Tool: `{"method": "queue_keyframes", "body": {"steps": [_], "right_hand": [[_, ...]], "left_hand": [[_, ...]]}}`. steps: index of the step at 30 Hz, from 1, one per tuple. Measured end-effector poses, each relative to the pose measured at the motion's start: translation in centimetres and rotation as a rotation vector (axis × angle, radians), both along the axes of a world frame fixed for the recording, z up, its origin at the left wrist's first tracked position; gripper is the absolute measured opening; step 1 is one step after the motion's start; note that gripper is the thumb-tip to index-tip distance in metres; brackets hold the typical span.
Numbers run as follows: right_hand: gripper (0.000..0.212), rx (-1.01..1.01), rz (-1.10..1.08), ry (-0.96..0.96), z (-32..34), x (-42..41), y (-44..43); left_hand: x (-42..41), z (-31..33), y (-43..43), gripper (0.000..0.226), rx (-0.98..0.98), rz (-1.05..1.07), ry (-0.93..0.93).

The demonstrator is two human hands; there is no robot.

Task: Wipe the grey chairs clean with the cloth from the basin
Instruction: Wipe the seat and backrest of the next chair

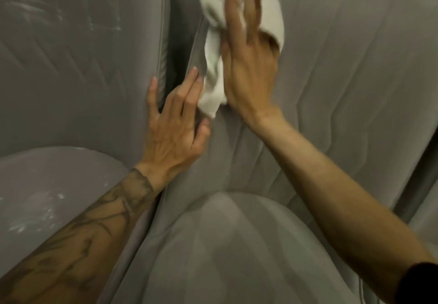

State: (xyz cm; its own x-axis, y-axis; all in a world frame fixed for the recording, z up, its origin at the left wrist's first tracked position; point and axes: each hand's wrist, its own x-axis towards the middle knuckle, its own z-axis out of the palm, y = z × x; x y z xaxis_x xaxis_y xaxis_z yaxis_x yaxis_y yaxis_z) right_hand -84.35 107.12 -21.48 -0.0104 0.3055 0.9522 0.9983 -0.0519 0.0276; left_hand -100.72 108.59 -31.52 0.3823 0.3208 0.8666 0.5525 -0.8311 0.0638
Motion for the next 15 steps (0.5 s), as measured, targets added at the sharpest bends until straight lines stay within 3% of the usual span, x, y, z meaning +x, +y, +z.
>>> {"method": "queue_keyframes", "body": {"steps": [3, 8, 11, 15], "right_hand": [[0.059, -0.206, 0.152, -0.03, -8.6, -2.0, -2.6], [0.049, -0.474, 0.236, -0.07, -20.2, -4.1, -9.3], [0.046, -0.477, 0.179, -0.094, -16.4, -1.8, -9.0], [0.057, -0.113, -0.022, 0.017, -5.2, 1.8, -3.4]], "left_hand": [[-2.5, -1.0, -0.3, 0.069, -0.083, -0.141, -0.031], [-5.7, -4.9, -3.4, 0.066, -0.17, -0.09, 0.11], [-6.3, -7.0, -4.8, 0.064, -0.178, -0.01, 0.214], [-6.7, -8.3, -5.5, 0.067, -0.211, 0.03, 0.257]]}}
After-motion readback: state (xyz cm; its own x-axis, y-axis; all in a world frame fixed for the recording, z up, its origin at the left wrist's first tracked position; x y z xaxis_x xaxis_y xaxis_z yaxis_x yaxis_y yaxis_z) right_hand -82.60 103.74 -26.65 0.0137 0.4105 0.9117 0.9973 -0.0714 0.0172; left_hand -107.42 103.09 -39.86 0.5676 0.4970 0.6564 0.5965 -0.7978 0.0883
